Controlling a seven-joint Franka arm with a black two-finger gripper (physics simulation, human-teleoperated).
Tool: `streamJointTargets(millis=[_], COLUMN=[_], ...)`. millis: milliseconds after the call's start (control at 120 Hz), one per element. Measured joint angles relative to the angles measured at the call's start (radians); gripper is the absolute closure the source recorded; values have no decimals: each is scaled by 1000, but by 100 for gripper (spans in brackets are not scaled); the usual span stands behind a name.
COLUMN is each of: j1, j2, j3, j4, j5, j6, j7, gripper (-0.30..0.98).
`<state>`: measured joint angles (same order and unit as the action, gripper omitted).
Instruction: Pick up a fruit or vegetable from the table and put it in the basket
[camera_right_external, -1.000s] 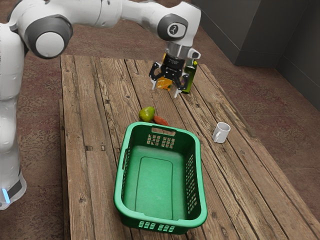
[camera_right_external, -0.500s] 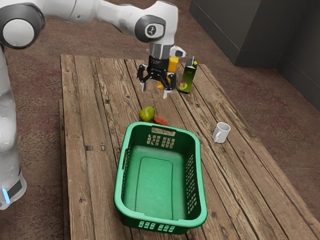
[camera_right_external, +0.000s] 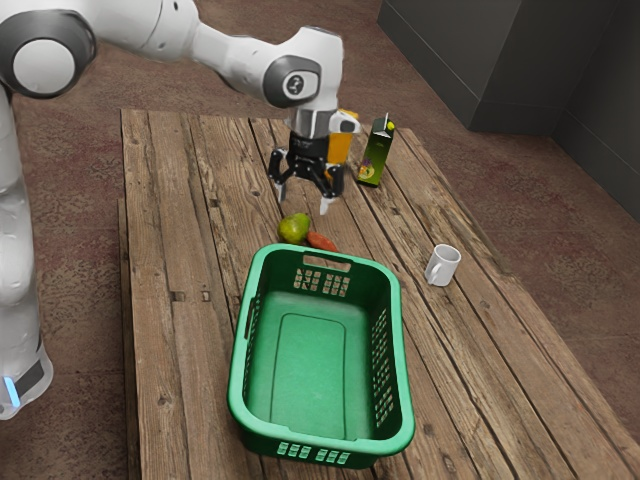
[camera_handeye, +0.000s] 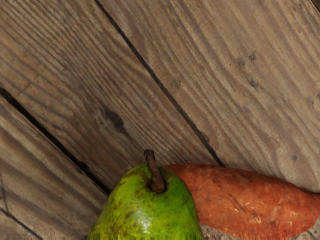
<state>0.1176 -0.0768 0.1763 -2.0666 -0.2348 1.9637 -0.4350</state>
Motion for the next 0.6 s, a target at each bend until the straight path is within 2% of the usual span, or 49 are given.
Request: streamJointTargets(millis=[600], j1=[-16], j2=[-48], j3=[-5], j4=[-86], j5=[-16], j6=[71], j7=[1], gripper=[0])
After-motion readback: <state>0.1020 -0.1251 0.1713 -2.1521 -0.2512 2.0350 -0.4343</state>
